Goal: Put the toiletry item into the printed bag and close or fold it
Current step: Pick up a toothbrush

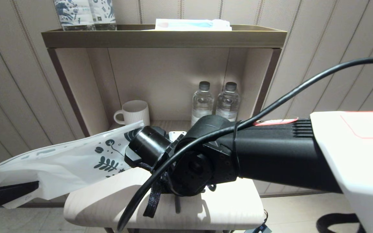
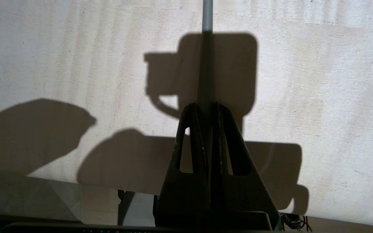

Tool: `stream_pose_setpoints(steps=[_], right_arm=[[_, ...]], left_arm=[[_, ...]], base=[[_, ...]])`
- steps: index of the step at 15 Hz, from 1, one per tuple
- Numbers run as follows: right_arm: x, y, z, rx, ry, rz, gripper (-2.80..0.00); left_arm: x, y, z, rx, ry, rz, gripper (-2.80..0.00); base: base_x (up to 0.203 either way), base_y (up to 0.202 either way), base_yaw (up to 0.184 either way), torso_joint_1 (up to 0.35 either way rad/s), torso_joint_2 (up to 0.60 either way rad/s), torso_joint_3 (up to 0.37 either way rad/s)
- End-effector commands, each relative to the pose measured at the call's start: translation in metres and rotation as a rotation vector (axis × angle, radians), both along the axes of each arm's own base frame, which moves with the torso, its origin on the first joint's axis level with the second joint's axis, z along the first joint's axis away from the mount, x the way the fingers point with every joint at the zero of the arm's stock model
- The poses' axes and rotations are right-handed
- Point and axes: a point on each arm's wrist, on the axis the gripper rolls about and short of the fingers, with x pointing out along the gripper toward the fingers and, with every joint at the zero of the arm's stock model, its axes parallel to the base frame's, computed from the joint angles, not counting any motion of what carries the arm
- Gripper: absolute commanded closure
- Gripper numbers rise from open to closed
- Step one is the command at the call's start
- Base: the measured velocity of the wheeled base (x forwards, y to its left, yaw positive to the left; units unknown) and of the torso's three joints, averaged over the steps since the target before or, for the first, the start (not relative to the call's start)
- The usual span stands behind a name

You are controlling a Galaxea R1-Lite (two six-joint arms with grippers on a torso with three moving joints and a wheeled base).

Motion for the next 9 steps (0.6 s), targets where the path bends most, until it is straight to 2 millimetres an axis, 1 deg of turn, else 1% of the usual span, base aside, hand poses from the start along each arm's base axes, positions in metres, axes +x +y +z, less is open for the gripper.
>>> stream_pose_setpoints(steps=[1,2,4,7,9], right_arm=[[0.003,-0.007,0.006,0.004,-0.007,-0.022,0.0],[0.004,-0.012,0.013,0.016,-0.017,-0.03,0.0],[-0.001,-0.025,0.034,0.047,-0.039,-0.036,0.0],[-0.019,-0.049,0.07,0.104,-0.084,-0.023,0.0],[-0.035,-0.069,0.097,0.147,-0.121,-0.004,0.0]], left_arm=[[0.0,0.0,0.0,-0.003,0.0,-0.005,0.0],[0.0,0.0,0.0,-0.002,0.0,-0.004,0.0],[0.003,0.001,0.002,-0.005,0.002,-0.005,0.0],[0.003,0.0,0.006,-0.001,-0.012,-0.009,0.0],[0.005,0.0,0.009,0.008,-0.022,-0.018,0.0]], base=[[0.0,0.0,0.0,0.0,0.0,0.0],[0.0,0.0,0.0,0.0,0.0,0.0],[0.0,0.0,0.0,0.0,0.0,0.0],[0.0,0.0,0.0,0.0,0.0,0.0],[0.0,0.0,0.0,0.0,0.0,0.0]])
